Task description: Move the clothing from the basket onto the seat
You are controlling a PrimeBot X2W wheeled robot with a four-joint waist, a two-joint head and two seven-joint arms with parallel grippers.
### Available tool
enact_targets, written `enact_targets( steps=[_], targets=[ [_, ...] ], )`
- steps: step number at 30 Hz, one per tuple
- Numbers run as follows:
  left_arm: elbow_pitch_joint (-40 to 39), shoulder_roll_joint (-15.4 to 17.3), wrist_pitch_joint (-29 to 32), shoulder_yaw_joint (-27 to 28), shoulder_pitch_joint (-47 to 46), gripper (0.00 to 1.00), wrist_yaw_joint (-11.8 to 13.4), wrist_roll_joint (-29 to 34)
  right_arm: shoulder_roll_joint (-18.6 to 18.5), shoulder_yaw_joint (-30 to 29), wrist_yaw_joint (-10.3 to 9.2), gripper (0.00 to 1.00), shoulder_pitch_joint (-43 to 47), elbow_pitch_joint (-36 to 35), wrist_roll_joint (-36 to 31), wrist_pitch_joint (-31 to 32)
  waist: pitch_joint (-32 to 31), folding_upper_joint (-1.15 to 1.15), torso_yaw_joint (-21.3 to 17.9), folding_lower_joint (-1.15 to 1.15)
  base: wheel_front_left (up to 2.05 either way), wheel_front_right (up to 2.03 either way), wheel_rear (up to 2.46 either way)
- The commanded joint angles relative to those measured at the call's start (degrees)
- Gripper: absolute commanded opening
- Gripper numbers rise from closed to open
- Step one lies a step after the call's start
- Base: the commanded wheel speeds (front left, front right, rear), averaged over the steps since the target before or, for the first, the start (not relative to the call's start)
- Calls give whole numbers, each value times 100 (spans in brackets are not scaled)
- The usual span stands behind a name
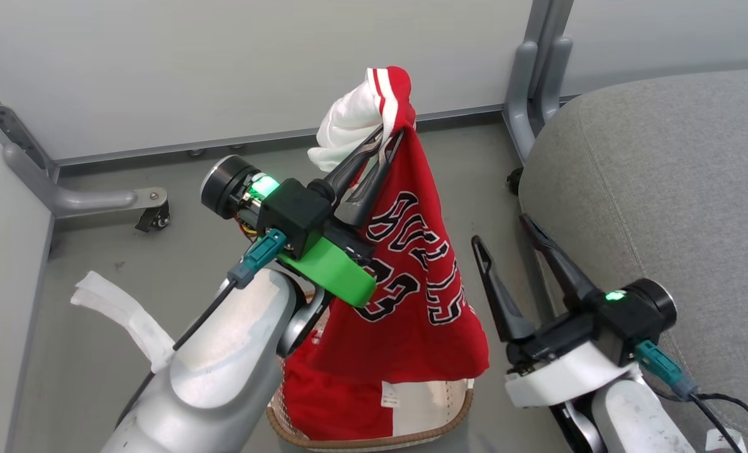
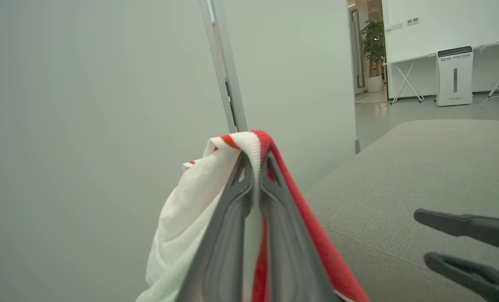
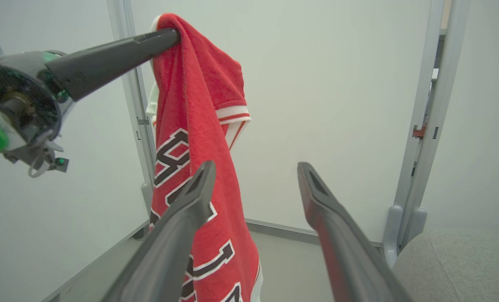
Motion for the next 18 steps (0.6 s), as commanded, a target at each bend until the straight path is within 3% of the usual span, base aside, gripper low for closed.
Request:
enact_targets(
  steps=[1,8,18],
  targets=[
    [1,2,4,-6,31,0,10,-51,-19,91,-2,100,-154,-38,-45,-10,11,0,11,0,0,0,0],
    [-75,-70,8,-108,-130,0,-4,-41,-21,475,-2,100,-757,479,-278,-9,162,0,116,0,0,0,0],
    [-172,-215,-32,-291,-272,0,-36,-36,-22,827,-2,100,-1537,1777,-427,-6,470,0,335,0,0,0,0]
  ],
)
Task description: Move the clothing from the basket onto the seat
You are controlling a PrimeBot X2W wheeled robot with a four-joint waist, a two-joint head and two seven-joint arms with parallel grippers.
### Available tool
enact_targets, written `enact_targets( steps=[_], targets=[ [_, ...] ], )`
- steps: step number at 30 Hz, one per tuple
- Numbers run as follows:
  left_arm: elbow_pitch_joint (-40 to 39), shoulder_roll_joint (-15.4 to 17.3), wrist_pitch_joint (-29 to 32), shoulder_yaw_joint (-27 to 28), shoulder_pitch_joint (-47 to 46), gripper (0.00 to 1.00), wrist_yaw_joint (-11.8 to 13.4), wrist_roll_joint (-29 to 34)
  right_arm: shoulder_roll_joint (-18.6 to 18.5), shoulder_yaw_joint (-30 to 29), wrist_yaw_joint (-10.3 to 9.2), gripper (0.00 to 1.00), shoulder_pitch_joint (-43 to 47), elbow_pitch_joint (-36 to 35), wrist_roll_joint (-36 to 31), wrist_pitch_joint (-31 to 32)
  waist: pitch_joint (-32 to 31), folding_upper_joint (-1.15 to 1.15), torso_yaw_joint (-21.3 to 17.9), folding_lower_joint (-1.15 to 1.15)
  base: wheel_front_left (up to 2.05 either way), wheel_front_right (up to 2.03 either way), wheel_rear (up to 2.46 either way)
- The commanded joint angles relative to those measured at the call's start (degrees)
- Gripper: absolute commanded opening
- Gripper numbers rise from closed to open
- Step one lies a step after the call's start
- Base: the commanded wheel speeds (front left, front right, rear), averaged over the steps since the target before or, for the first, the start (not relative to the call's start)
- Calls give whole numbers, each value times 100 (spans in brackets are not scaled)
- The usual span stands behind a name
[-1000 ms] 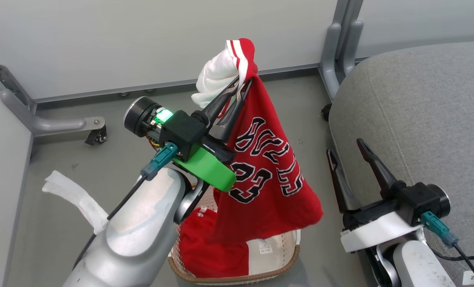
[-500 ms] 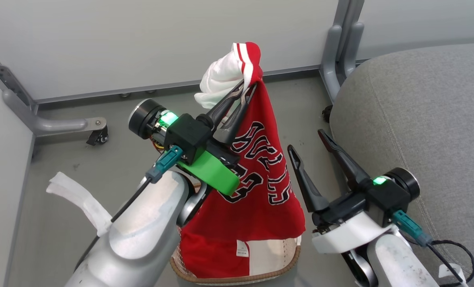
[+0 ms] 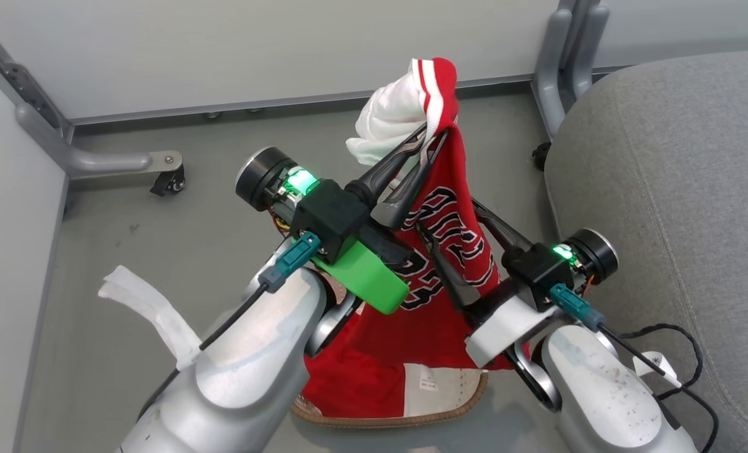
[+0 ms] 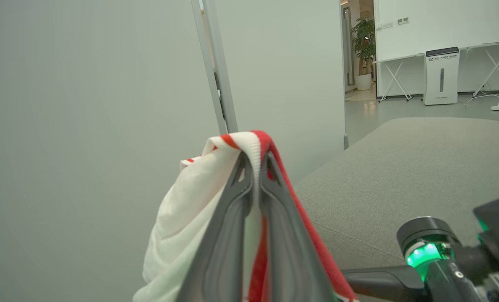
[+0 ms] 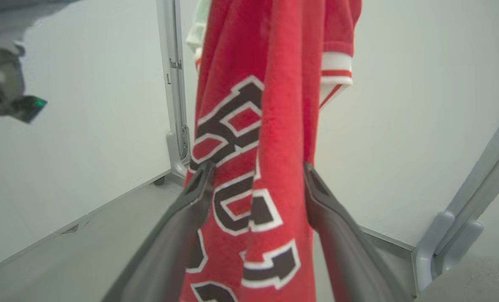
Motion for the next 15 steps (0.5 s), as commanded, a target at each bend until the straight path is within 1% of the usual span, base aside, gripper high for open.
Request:
enact_targets(
  steps=[1,4,5,6,15],
  targets=[
    [-34,-30,-31,-10,-125,0,-16,-28,-25,7,-2,100,-84,119,-23,-2,94,0,93,0,0,0,0],
    [-37,-62,-40,-57,-140,0,-24,-57,-26,28,-2,100,-131,355,100,-2,133,0,150,0,0,0,0],
    [-42,-72,-43,-66,-148,0,-25,-60,-27,38,-2,43,-137,412,113,-2,141,0,166,0,0,0,0],
    [-44,-86,-47,-78,-157,0,-29,-67,-26,44,-2,0,-145,458,168,-2,147,0,186,0,0,0,0],
    [35,-101,-51,-72,-70,0,-46,-94,-26,100,-2,0,-134,438,371,-2,120,0,185,0,0,0,0]
  ],
)
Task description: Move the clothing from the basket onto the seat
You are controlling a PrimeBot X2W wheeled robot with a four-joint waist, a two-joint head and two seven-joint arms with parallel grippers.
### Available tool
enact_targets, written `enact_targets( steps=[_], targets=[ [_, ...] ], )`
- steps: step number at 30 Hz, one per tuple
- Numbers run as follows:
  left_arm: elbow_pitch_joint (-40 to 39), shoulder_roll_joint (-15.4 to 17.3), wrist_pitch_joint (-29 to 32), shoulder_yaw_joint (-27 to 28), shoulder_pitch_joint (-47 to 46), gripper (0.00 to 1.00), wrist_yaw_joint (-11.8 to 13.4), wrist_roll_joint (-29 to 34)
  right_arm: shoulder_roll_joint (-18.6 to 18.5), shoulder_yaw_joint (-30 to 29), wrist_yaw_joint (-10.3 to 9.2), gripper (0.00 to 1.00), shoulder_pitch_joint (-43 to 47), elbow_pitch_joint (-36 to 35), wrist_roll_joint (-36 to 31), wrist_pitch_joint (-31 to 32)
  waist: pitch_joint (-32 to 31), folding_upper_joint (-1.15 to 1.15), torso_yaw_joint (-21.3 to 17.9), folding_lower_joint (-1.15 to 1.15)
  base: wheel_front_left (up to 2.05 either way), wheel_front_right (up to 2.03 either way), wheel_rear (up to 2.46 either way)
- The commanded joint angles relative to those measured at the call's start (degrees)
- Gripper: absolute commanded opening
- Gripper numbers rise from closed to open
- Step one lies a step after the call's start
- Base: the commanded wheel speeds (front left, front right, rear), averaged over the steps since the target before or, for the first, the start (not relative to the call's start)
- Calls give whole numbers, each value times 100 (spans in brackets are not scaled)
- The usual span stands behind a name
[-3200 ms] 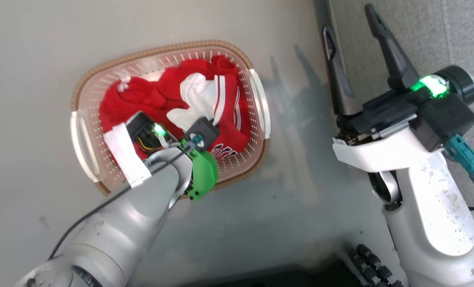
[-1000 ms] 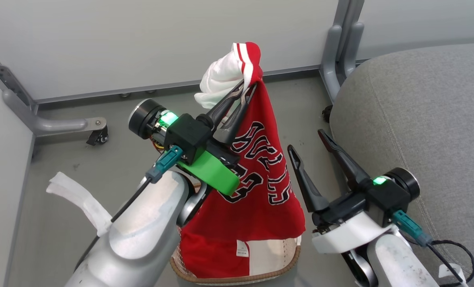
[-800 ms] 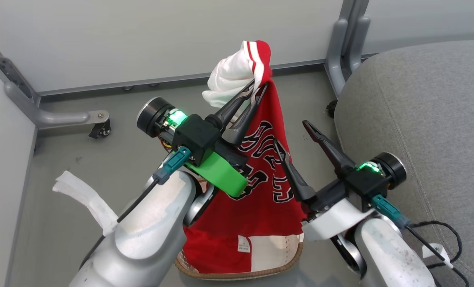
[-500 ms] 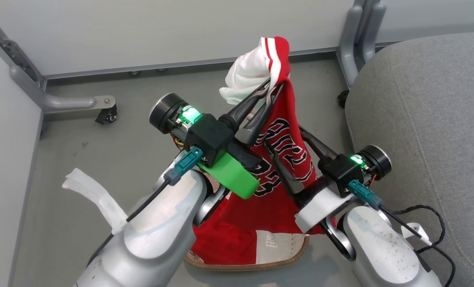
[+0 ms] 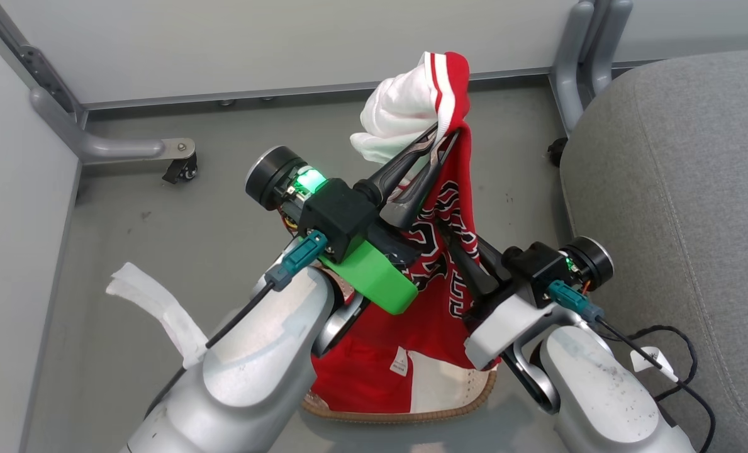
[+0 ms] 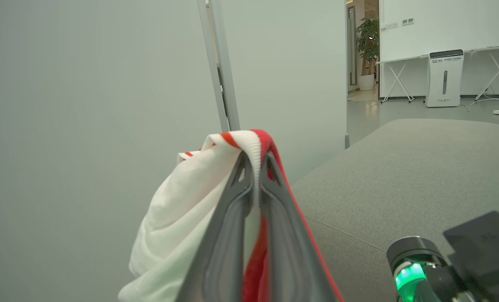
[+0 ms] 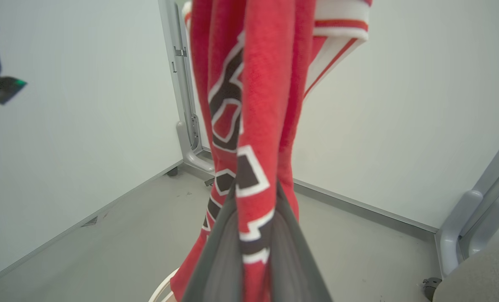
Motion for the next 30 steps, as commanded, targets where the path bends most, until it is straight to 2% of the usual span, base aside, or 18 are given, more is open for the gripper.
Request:
enact_targets(
  steps=[1,7,8,9,10,23,30],
  targets=[
    [10,-8,-25,5,-4,0,-23,4,-22,10,-2,0,-22,-47,51,-2,-11,0,-9,0,0,0,0],
    [51,-12,-25,-2,52,0,-26,-6,-23,31,-2,0,54,-123,136,-2,-38,0,-22,0,0,0,0],
    [47,-14,-25,11,57,7,-16,-7,-22,33,-2,0,64,-133,140,-2,-41,0,-25,0,0,0,0],
    [41,-4,-25,20,54,84,23,51,-22,31,-2,0,77,-148,157,-2,-47,0,-27,0,0,0,0],
    [40,-3,-25,31,63,100,45,72,-22,32,-2,0,92,-160,170,-2,-52,0,-30,0,0,0,0],
    [78,-12,-18,22,195,100,22,137,-23,-130,-2,0,308,-272,198,-2,-81,0,-123,0,0,0,0],
    [129,77,-17,5,286,100,50,153,-23,-360,-2,0,440,-446,221,-2,-4,0,-415,0,0,0,0]
  ],
)
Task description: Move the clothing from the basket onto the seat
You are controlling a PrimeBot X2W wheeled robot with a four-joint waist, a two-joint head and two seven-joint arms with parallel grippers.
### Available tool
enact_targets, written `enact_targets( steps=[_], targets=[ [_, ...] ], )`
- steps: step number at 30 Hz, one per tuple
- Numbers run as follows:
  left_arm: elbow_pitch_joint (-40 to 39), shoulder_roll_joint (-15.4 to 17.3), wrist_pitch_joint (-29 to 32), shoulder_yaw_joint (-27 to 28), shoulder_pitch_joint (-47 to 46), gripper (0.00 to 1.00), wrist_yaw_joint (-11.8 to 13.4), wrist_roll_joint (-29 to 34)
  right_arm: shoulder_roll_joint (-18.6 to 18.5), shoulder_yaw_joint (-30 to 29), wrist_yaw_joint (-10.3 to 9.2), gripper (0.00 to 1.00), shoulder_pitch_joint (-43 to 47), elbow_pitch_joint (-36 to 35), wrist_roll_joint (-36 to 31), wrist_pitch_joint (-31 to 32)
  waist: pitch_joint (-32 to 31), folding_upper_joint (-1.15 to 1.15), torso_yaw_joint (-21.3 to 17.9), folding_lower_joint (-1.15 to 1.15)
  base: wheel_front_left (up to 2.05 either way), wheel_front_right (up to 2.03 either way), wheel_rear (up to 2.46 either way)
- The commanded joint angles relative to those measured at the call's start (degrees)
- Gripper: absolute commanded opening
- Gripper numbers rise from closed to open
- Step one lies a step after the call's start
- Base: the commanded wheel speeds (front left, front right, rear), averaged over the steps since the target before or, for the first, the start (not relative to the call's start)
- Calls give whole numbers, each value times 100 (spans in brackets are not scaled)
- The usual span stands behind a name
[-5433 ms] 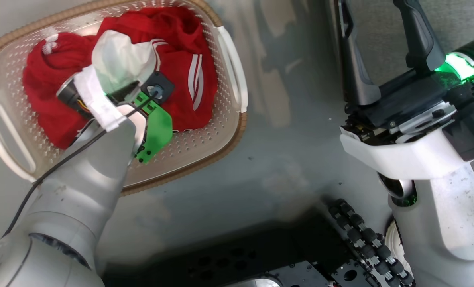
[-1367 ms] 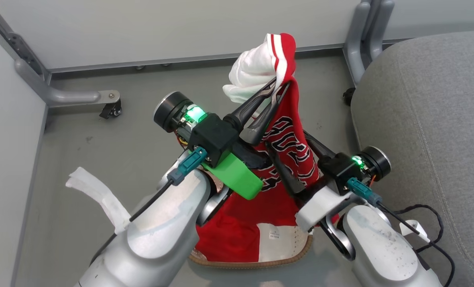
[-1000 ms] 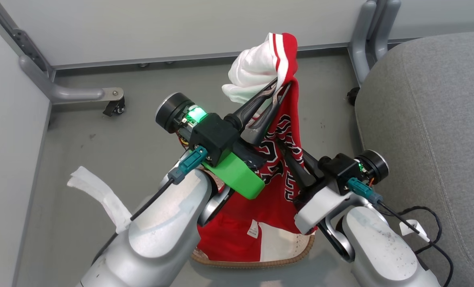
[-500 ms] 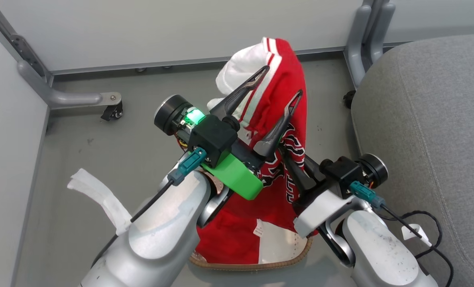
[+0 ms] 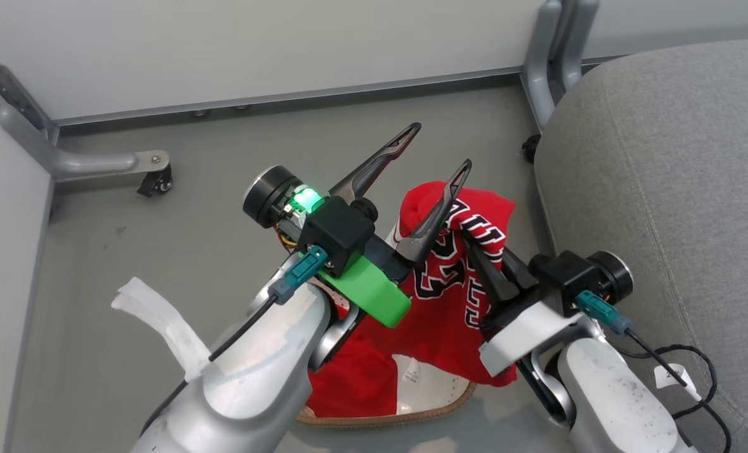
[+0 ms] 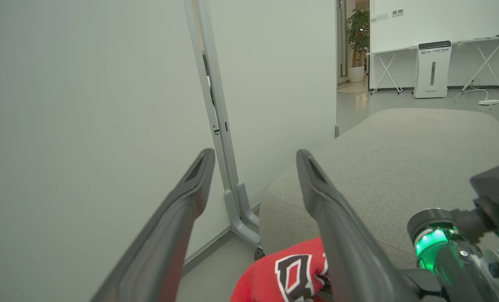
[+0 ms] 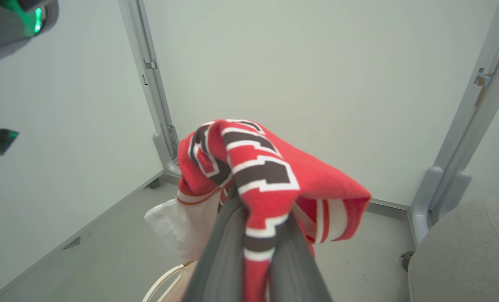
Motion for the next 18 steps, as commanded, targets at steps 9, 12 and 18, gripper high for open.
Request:
enact_targets(
  steps=[9,12,18],
  targets=[
    [61,268,4,-71,335,100,-14,68,-19,-590,-2,0,293,-438,-50,-4,238,0,-902,0,0,0,0],
    [71,296,3,-84,388,100,-10,91,-19,-803,-2,0,366,-541,-83,-3,295,0,-1112,0,0,0,0],
    [84,354,3,-92,442,100,-15,110,-17,-1225,-2,0,523,-771,-155,-4,434,0,-1509,0,0,0,0]
  ],
)
